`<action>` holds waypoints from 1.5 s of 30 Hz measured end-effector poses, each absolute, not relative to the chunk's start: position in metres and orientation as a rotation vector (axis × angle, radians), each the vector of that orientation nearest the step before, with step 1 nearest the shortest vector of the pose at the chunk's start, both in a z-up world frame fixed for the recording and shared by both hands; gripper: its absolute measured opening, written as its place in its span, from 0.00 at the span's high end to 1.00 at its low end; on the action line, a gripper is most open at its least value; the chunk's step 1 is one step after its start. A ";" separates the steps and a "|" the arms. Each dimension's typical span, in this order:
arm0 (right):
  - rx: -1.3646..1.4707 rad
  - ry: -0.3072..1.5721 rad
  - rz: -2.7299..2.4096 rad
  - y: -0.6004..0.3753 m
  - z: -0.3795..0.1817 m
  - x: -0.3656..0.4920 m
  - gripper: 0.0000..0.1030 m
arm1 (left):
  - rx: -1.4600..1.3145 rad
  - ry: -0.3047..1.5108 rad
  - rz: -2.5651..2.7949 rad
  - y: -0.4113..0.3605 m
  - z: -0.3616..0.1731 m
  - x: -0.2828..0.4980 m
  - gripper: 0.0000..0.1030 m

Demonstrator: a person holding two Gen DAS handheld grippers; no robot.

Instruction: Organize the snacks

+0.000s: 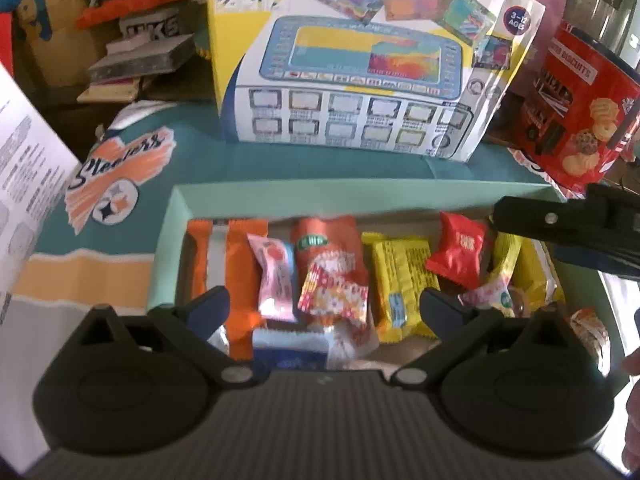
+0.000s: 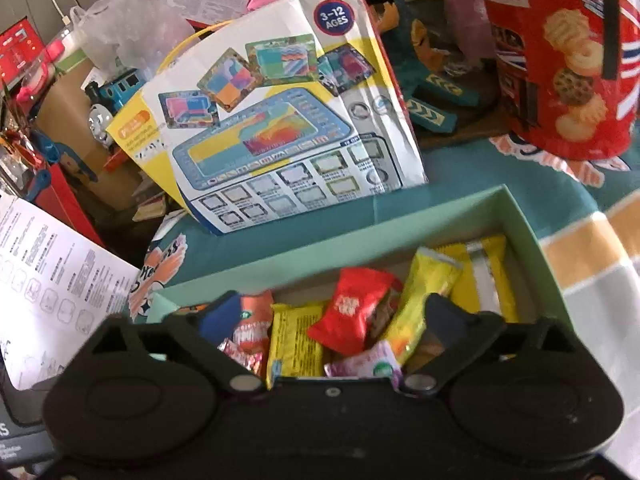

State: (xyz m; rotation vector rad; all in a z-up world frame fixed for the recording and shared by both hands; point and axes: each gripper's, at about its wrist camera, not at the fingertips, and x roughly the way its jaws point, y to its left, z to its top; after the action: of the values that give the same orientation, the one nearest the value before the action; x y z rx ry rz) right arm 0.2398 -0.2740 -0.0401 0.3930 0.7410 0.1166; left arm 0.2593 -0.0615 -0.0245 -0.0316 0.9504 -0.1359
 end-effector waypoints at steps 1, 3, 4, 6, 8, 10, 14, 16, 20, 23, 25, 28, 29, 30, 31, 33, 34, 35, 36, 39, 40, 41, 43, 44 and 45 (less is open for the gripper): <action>0.394 0.739 0.115 -0.274 -0.039 0.235 0.00 | -0.035 0.954 -0.134 -0.061 -0.024 0.257 0.00; 0.396 0.745 0.110 -0.275 -0.038 0.227 0.00 | -0.036 0.959 -0.133 -0.060 -0.023 0.251 0.00; 0.399 0.751 0.106 -0.274 -0.037 0.223 0.00 | -0.034 0.961 -0.131 -0.059 -0.022 0.248 0.00; 0.401 0.755 0.101 -0.274 -0.034 0.215 0.00 | -0.030 0.960 -0.130 -0.059 -0.018 0.241 0.00; 0.400 0.758 0.096 -0.273 -0.031 0.205 0.00 | -0.028 0.954 -0.128 -0.058 -0.012 0.232 0.00; 0.400 0.757 0.092 -0.272 -0.027 0.194 0.00 | -0.030 0.947 -0.128 -0.057 -0.005 0.223 0.00; 0.401 0.751 0.094 -0.270 -0.019 0.166 0.00 | -0.033 0.928 -0.132 -0.054 0.008 0.201 0.00; 0.397 0.745 0.092 -0.268 -0.014 0.151 0.00 | -0.027 0.919 -0.138 -0.054 0.015 0.189 0.00; 0.399 0.740 0.088 -0.267 -0.008 0.119 0.00 | -0.024 0.906 -0.149 -0.051 0.025 0.161 0.00; 0.404 0.747 0.085 -0.267 -0.008 0.096 0.00 | -0.017 0.904 -0.151 -0.049 0.028 0.141 0.00; 0.410 0.756 0.082 -0.267 -0.009 0.080 0.00 | -0.021 0.905 -0.150 -0.047 0.028 0.128 0.00; 0.416 0.764 0.081 -0.269 -0.010 0.059 0.00 | -0.031 0.910 -0.147 -0.042 0.027 0.110 0.00; 0.415 0.766 0.083 -0.269 -0.011 0.053 0.00 | -0.034 0.912 -0.145 -0.040 0.027 0.104 0.00; 0.414 0.769 0.082 -0.269 -0.010 0.047 0.00 | -0.037 0.913 -0.143 -0.039 0.026 0.098 0.00; 0.412 0.772 0.080 -0.269 -0.010 0.041 0.00 | -0.039 0.913 -0.140 -0.037 0.026 0.093 0.00; 0.402 0.775 0.070 -0.270 -0.011 0.030 0.00 | -0.043 0.910 -0.134 -0.034 0.024 0.082 0.00; 0.392 0.776 0.063 -0.269 -0.011 0.024 0.00 | -0.047 0.910 -0.131 -0.033 0.023 0.077 0.00; 0.382 0.777 0.057 -0.269 -0.010 0.020 0.00 | -0.051 0.910 -0.130 -0.031 0.022 0.073 0.00; 0.370 0.779 0.051 -0.268 -0.010 0.016 0.00 | -0.056 0.909 -0.129 -0.029 0.021 0.069 0.00; 0.342 0.788 0.043 -0.266 -0.013 0.004 0.00 | -0.067 0.919 -0.126 -0.026 0.017 0.057 0.00; 0.335 0.792 0.043 -0.265 -0.014 0.001 0.00 | -0.070 0.920 -0.123 -0.024 0.016 0.054 0.00; 0.326 0.795 0.041 -0.265 -0.015 -0.003 0.00 | -0.072 0.921 -0.118 -0.024 0.014 0.052 0.00; 0.310 0.801 0.034 -0.264 -0.018 -0.008 0.00 | -0.076 0.926 -0.113 -0.022 0.010 0.046 0.00; 0.304 0.802 0.029 -0.264 -0.019 -0.011 0.00 | -0.080 0.931 -0.112 -0.022 0.008 0.044 0.00; 0.301 0.803 0.024 -0.264 -0.021 -0.013 0.00 | -0.086 0.935 -0.111 -0.021 0.006 0.042 0.00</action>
State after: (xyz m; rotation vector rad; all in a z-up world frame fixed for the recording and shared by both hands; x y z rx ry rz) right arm -0.0133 -0.2645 -0.0210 0.3006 0.8029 0.0240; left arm 0.0420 -0.0209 0.0064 -0.0857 0.9351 -0.1109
